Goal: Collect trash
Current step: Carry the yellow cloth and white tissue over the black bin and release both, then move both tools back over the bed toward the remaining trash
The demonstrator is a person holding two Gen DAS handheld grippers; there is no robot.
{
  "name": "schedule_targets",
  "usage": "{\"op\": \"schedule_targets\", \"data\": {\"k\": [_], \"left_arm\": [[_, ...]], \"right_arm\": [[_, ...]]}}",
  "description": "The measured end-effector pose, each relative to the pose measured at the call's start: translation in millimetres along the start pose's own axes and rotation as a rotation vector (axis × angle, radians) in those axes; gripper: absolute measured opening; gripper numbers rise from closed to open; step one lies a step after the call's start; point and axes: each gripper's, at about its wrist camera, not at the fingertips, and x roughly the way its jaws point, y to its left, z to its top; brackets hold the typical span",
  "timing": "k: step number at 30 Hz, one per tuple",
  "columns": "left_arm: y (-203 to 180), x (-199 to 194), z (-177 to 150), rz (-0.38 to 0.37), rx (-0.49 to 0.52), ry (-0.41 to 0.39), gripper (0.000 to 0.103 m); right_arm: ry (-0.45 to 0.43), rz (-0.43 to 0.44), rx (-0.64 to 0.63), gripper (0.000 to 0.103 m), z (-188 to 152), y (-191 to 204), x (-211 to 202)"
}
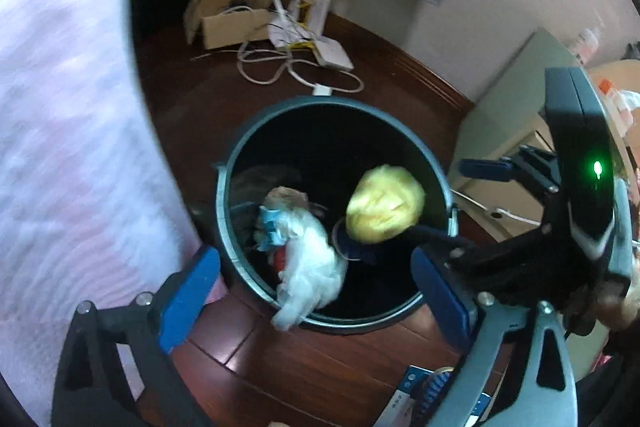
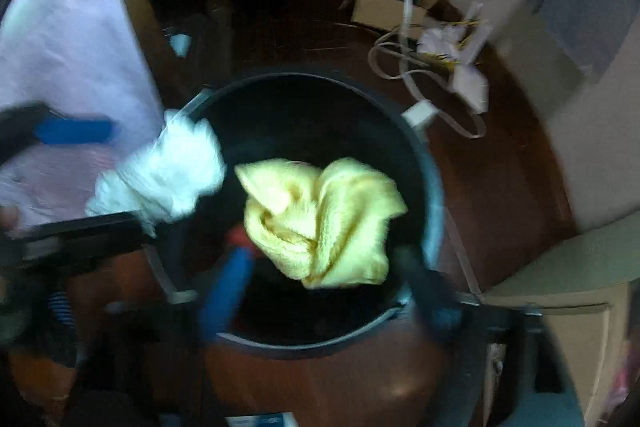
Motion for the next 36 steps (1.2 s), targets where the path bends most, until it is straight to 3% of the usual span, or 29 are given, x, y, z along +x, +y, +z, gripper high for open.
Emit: {"op": "schedule_targets", "data": {"k": [1,5,20,36], "left_arm": [[4,-1,-1,0.022,-0.008,-0.001,0.098],[21,-6,-6,0.087,-0.056,-0.021,0.098],[21,-59,-22,0.154,-0.096,-0.107,0.099],[26,-147,-35,0.200,-0.129,-0.263,0.099]], "right_arm": [[0.023,0.004,0.028,0.099,0,-5,2],[0.019,-0.009,0.077,0.103,-1,-16,-4],[-0.116,0.014,0.039,0.103,18,13,-74],[-0.271,0.032,0.004,0.103,23,51,-156]]}}
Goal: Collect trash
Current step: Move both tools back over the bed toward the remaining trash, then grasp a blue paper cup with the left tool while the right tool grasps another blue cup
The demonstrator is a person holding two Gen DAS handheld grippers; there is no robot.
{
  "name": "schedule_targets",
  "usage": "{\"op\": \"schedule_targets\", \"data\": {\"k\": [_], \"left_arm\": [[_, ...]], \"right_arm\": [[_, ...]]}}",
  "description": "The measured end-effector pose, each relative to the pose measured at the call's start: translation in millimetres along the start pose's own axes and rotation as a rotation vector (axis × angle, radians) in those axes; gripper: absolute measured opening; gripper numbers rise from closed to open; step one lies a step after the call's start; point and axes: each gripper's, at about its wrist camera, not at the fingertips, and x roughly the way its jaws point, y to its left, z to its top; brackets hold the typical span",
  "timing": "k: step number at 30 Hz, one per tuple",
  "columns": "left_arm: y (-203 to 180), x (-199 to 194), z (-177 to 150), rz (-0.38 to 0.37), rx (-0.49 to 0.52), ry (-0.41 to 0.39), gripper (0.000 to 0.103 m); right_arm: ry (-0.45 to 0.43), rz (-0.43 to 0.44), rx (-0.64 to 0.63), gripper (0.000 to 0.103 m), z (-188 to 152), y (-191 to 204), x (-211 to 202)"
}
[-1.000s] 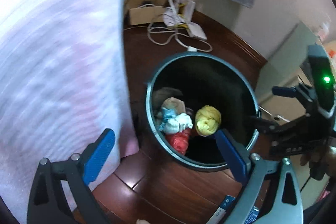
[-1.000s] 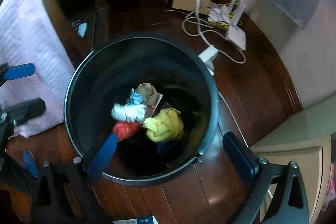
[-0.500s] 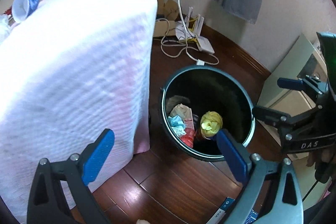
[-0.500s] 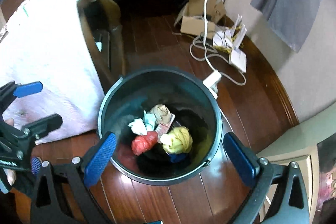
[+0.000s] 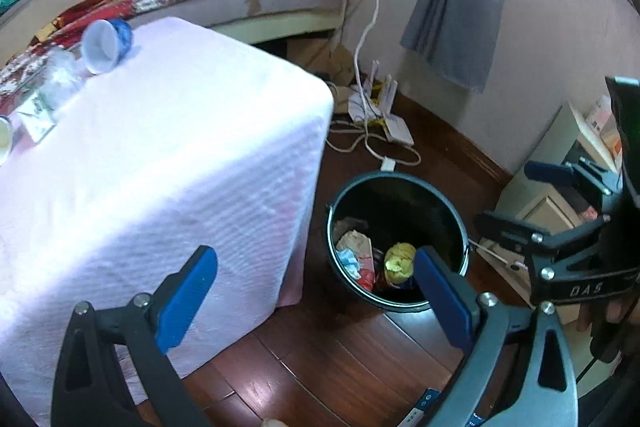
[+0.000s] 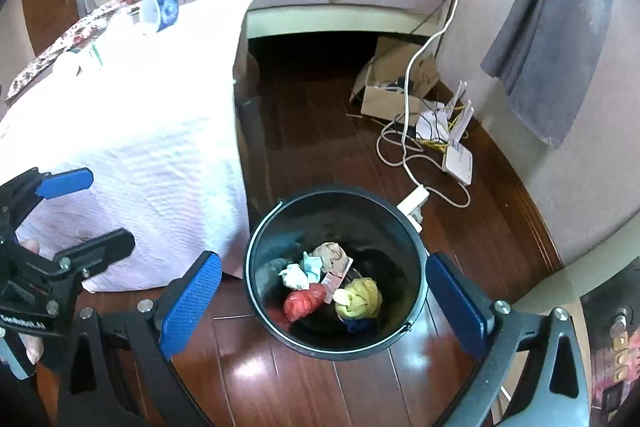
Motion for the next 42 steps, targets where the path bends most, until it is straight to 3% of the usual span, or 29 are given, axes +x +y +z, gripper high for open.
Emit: {"op": "schedule_targets", "data": {"k": [13,20,27,35,42], "left_arm": [[55,-59,-4,0.136,-0.111,-0.137,0.099],[114,-83,-11,0.232,-0.192,-0.172,0.099],[181,-104,-18,0.333,-0.295,-0.199,0.099],[237,-114,-17,0.409,-0.364,-0.224,0.097],[284,-103,6,0.450,-0.417,-0.236,0.097]], "right_arm": [[-0.116,0.073,-0.045,0.103,41,50,-29],[-0.129,0.164,-0.080,0.103,74,103,-21],[-0.149,0.183,-0.122,0.103,104,157,-14],[-0.200,0.198,-0.141,0.103,145,203,-5],[-0.199,0.194,-0.135,0.103,186,230,21]]}}
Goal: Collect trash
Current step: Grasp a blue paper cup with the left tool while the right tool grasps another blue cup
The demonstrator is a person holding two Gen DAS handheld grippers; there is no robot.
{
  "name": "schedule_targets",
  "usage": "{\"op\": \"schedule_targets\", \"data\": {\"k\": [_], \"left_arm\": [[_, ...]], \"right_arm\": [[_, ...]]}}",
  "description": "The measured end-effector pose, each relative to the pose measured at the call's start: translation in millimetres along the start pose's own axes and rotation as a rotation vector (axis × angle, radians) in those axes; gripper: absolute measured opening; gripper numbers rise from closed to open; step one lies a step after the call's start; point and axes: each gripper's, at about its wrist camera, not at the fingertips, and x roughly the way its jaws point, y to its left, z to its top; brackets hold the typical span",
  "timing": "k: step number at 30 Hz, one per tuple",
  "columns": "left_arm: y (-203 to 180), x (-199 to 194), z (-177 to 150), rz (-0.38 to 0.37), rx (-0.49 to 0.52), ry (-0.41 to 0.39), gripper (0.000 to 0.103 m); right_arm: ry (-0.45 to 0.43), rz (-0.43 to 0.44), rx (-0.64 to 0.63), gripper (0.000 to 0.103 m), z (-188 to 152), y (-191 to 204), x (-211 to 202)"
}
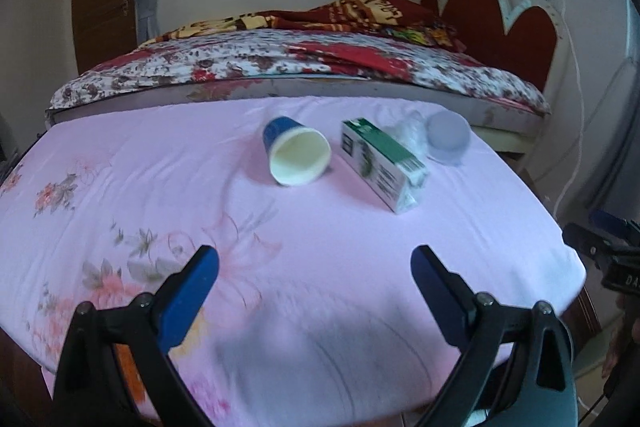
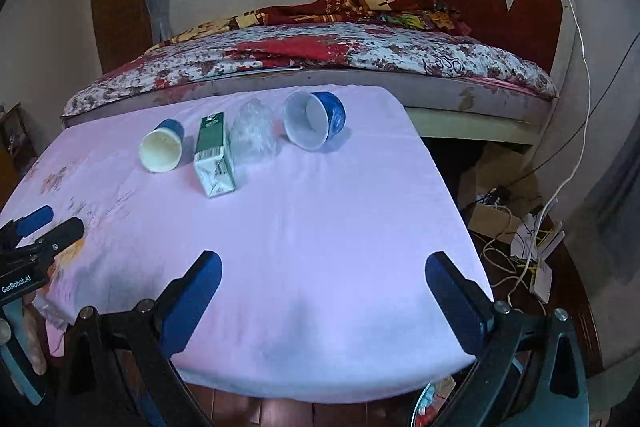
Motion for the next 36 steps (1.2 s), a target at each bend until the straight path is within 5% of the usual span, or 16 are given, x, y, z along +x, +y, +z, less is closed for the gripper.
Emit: {"op": "schedule_targets", "data": {"k": [16,24,30,35,36], "left_arm": [[6,110,51,0.071,-0.055,0.055,0.097],[3,147,69,0.113,-0.097,0.075,0.095],[8,167,72,0.136,-0.106,0.112,0.085],[21,167,67,0.094,-0.131,0.130,0.075],[24,165,67,0.091,-0.126,0.129,0.074]], "right_arm": [[0.044,-0.068,-0.008,0.102,70,-11,117],[0.083,-0.082,0.001,0.091,106,-10,187],[0.113,-0.101,0.062,0.060,112,-15,223],[0.129,-0.085,0.082,0.016,109,-24,229],[0.130,-0.079,0.080,0.016,108,-25,228]]}}
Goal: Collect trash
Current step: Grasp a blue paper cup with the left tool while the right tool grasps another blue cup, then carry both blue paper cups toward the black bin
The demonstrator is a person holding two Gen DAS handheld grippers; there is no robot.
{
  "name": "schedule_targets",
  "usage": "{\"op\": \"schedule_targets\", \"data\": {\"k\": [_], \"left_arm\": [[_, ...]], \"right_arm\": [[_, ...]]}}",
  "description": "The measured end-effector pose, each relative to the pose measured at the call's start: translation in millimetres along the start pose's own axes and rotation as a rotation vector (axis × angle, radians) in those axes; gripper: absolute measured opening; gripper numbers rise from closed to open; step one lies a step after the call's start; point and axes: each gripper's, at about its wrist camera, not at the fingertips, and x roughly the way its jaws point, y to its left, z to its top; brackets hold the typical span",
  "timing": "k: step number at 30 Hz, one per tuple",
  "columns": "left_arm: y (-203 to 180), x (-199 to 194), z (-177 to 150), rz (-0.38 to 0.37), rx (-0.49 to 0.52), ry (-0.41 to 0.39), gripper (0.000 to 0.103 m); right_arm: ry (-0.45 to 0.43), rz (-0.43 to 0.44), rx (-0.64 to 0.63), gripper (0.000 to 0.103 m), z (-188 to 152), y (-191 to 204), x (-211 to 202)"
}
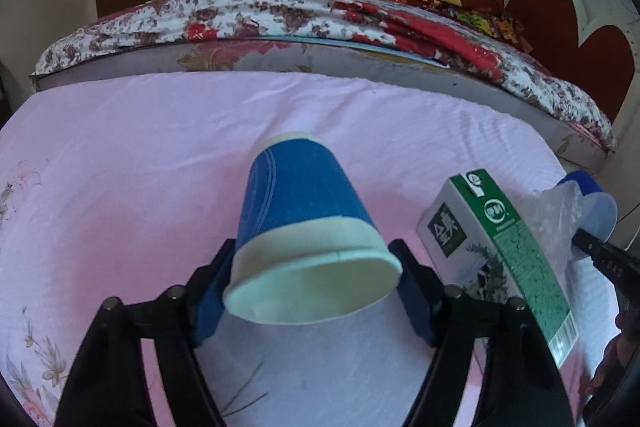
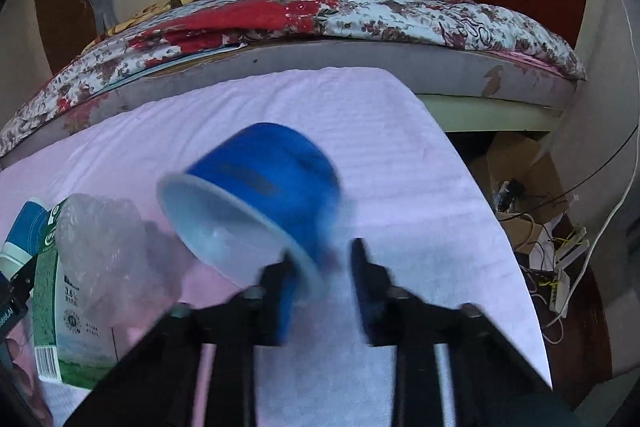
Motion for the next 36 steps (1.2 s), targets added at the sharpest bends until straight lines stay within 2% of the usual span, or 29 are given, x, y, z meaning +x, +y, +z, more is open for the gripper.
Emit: {"op": "schedule_targets", "data": {"k": [5,11,15,24,36], "left_arm": [[6,-10,-3,-0.051,0.030,-0.013,0.062],[5,-26,-9,-0.062,0.077,-0.047,0.055],[7,-45,-15,-0.077,0.090,-0.087,0.055],[-2,-94,-41,-0.142,0.115,-0.125,0.055],[-59,-162,-92,-0.276,0.209,-0.129,0.053]], "right_arm": [[-0.026,0.020,-0.018,0.007,-4,-1,-12],[-0.074,0.041,-0.044,0.005,-13,-1,-38],[-0.113,0.050,-0.041,0.005,-22,-6,-62],[-0.114,0.054,-0.055,0.005,-63,-26,-126],[-0.139,0.024,0.017,0.005,-129,-74,-224]]}}
